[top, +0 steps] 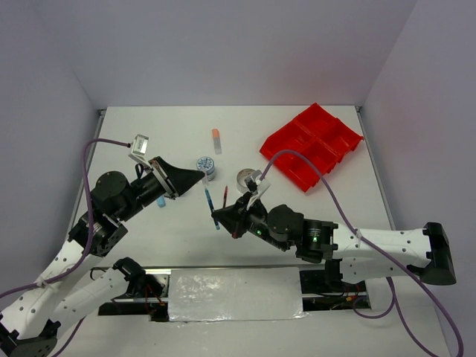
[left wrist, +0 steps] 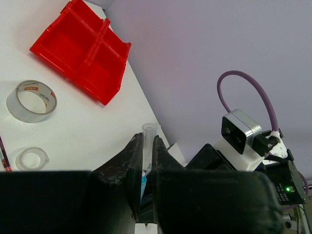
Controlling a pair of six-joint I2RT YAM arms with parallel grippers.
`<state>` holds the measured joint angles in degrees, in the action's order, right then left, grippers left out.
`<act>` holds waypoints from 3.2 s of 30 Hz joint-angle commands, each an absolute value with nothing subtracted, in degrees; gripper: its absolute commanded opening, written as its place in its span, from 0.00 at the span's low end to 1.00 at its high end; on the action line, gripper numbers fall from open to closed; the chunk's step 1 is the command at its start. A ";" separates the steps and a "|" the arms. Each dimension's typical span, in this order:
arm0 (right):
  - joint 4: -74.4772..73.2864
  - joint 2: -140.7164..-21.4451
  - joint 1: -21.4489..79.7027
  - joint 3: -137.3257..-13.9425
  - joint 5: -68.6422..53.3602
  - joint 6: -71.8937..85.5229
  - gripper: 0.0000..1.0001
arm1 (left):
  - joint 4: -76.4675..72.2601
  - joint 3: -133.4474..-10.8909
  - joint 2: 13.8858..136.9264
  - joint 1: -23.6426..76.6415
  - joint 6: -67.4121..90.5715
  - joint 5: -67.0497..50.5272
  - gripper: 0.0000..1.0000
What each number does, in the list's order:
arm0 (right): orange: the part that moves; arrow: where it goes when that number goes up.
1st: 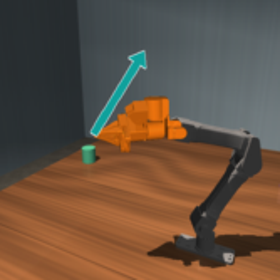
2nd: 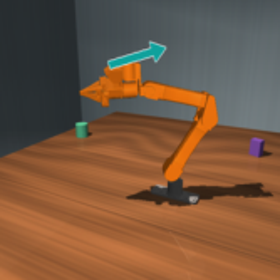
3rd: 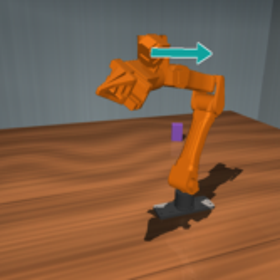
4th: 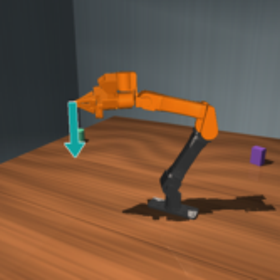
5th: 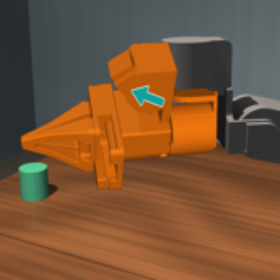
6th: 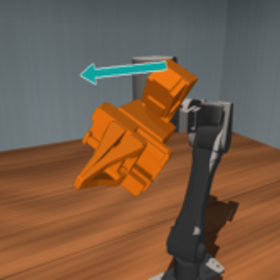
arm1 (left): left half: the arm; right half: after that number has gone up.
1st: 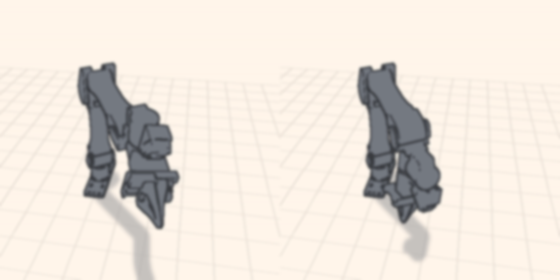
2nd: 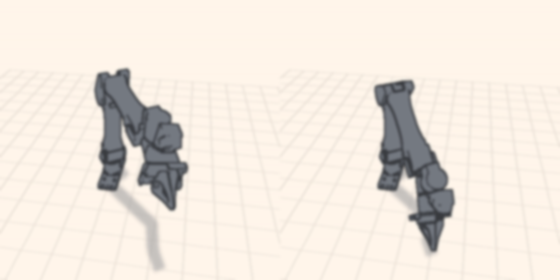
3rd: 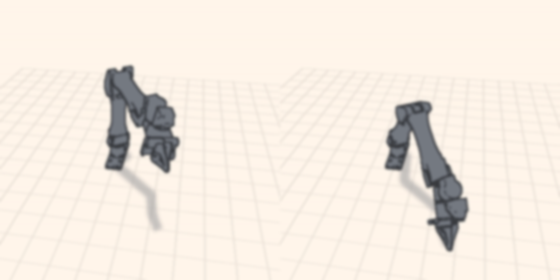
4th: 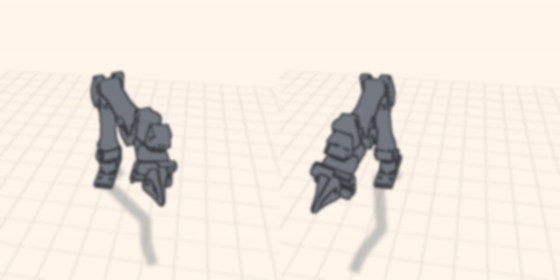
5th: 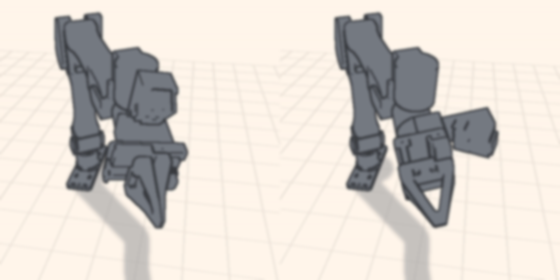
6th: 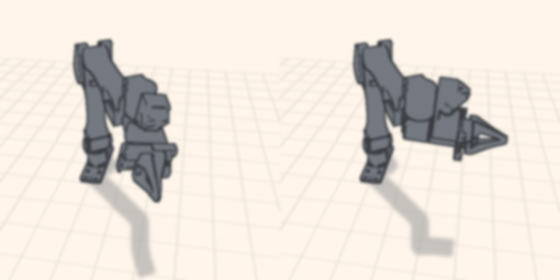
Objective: Sort the stationery into containers
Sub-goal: Close the pen cap on the pen.
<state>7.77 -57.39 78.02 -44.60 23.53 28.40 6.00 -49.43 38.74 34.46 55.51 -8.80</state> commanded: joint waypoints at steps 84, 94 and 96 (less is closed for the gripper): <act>13.97 -62.05 75.50 -55.72 20.92 16.08 0.00 | 5.45 -51.77 36.91 35.07 45.18 -11.78 0.15; 13.97 -61.00 76.20 -55.81 20.74 15.29 0.00 | 3.60 -51.33 35.95 34.98 43.24 -13.53 0.27; 13.89 -60.91 76.20 -55.72 20.92 15.21 0.00 | 3.87 -51.42 35.77 35.07 42.72 -13.36 0.33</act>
<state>6.98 -63.00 75.77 -54.76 21.17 16.67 3.44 -50.78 36.14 34.35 44.42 -9.67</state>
